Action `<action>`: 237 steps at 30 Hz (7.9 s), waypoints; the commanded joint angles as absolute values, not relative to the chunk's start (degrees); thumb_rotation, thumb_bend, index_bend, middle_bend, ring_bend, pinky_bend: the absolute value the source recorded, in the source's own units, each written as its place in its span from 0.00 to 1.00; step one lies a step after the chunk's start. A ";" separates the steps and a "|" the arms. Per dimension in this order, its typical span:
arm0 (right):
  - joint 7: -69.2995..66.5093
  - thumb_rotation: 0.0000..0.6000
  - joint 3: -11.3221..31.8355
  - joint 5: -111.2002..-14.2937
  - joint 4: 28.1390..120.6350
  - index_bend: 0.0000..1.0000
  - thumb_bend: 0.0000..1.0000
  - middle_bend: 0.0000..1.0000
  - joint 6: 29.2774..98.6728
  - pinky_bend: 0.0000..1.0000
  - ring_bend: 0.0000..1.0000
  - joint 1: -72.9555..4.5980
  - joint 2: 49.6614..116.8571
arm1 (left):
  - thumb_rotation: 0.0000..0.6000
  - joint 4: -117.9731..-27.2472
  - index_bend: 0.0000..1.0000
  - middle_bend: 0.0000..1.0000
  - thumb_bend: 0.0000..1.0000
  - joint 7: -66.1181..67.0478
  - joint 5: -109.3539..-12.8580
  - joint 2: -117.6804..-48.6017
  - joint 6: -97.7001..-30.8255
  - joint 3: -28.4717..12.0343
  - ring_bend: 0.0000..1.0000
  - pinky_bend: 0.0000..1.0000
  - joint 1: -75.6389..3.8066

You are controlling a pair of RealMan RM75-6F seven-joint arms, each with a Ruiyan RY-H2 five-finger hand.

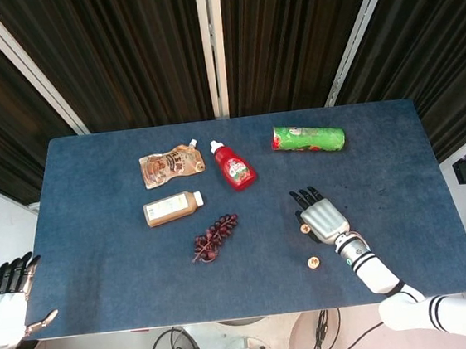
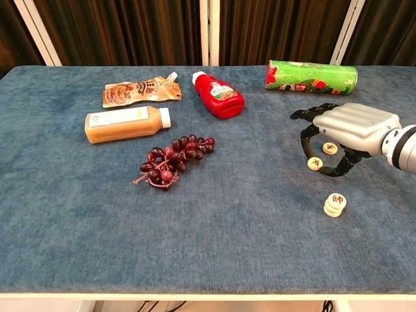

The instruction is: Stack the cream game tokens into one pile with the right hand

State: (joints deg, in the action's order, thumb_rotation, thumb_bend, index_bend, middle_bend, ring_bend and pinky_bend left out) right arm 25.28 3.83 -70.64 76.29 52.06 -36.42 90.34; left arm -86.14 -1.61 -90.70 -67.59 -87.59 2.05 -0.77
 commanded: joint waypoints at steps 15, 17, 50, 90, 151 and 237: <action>20.13 1.00 1.42 -79.30 90.99 0.55 0.27 0.04 53.86 0.00 0.00 -35.88 76.80 | 1.00 -87.07 0.00 0.00 0.11 -0.14 -90.86 -67.77 -87.09 2.10 0.00 0.00 -1.11; 20.30 1.00 0.55 -79.88 92.47 0.55 0.27 0.04 53.15 0.00 0.00 -35.90 75.18 | 1.00 -87.27 0.00 0.00 0.11 0.17 -90.86 -67.80 -86.93 2.13 0.00 0.00 -1.18; 25.36 1.00 -3.75 -81.68 96.81 0.54 0.27 0.04 50.51 0.00 0.00 -35.11 73.38 | 1.00 -88.49 0.00 0.00 0.11 0.89 -90.95 -67.09 -87.39 2.15 0.00 0.00 -1.05; 27.62 1.00 -3.83 -79.91 97.97 0.39 0.25 0.03 49.47 0.00 0.00 -35.45 73.18 | 1.00 -87.87 0.00 0.00 0.11 0.32 -91.03 -67.33 -87.67 2.21 0.00 0.00 -0.84; 21.67 1.00 5.38 -68.45 68.92 0.45 0.24 0.04 51.03 0.00 0.00 -36.21 90.86 | 1.00 -87.16 0.00 0.00 0.12 -0.68 -91.04 -67.32 -87.64 2.24 0.00 0.00 -0.92; 19.38 1.00 -3.40 -85.24 95.89 0.51 0.24 0.06 48.81 0.00 0.00 -36.36 71.72 | 1.00 -88.57 0.00 0.00 0.12 -0.85 -91.50 -66.74 -88.36 2.11 0.00 0.00 -0.81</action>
State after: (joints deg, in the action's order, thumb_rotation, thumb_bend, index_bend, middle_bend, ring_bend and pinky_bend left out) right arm 19.37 -3.40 -85.25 95.89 48.84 -36.35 71.71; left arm -88.57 -0.85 -91.50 -66.74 -88.36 2.11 -0.81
